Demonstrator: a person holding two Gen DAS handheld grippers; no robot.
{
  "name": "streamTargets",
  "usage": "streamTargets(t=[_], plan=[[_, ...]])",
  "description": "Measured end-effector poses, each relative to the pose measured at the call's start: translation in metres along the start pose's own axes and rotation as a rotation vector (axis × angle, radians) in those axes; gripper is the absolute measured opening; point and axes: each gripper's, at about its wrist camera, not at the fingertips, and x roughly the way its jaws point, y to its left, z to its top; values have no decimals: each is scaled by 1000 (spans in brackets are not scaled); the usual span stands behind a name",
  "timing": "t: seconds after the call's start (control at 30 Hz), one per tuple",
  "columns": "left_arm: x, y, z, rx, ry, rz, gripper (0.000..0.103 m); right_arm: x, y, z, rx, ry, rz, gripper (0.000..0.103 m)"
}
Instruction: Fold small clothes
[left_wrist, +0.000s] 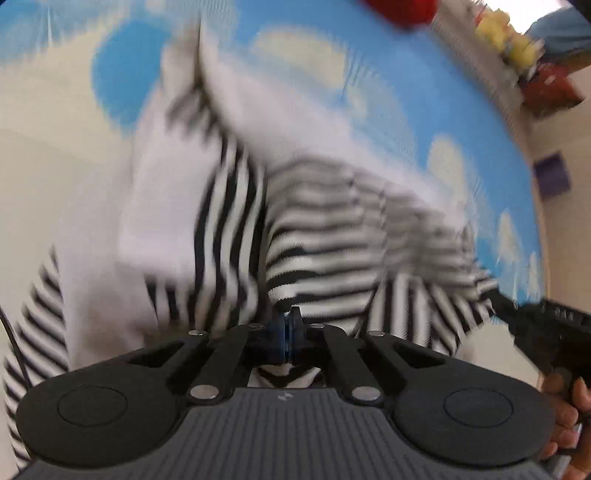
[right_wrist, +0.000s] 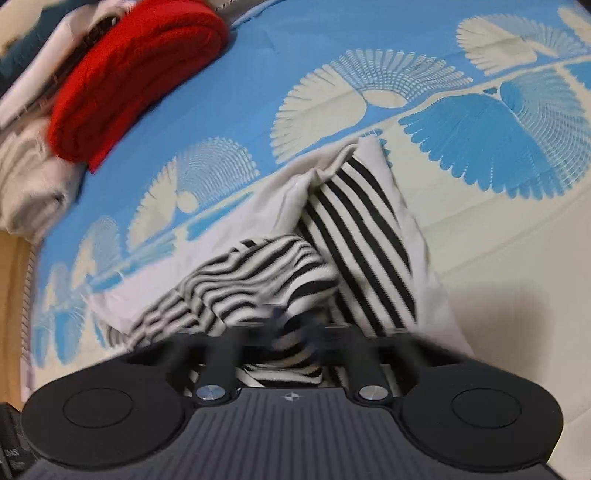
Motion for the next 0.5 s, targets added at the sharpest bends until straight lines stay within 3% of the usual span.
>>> streamTargets(t=[0.13,0.2,0.27,0.3,0.37,0.4,0.43,0.47,0.5], plan=[[-69,-13,11,83,-386,-64,1,-46,-12,10,141,-211,279,1],[-88,-8,13,81,-487,-90,1,-64,-18,10,162,-293,350,0],[-82,3,16,40,-429,-55,1,-64,-29,7,203,-283,339,0],[-66,11,18,16,-325,1,1,-55,-36,5,221,-222,276,0],[-31,32,13,-31,-84,113,2,-28,-50,-1,236,-39,55,0],[-12,42,8,-69,34,132,5,-16,-58,-7,250,29,-25,0],[-4,48,5,-107,83,123,5,-8,-65,-12,272,66,-59,0],[-3,49,5,-133,86,108,6,-4,-68,-14,289,80,-70,0],[-6,47,5,-129,63,99,14,-4,-67,-14,296,76,-60,4]])
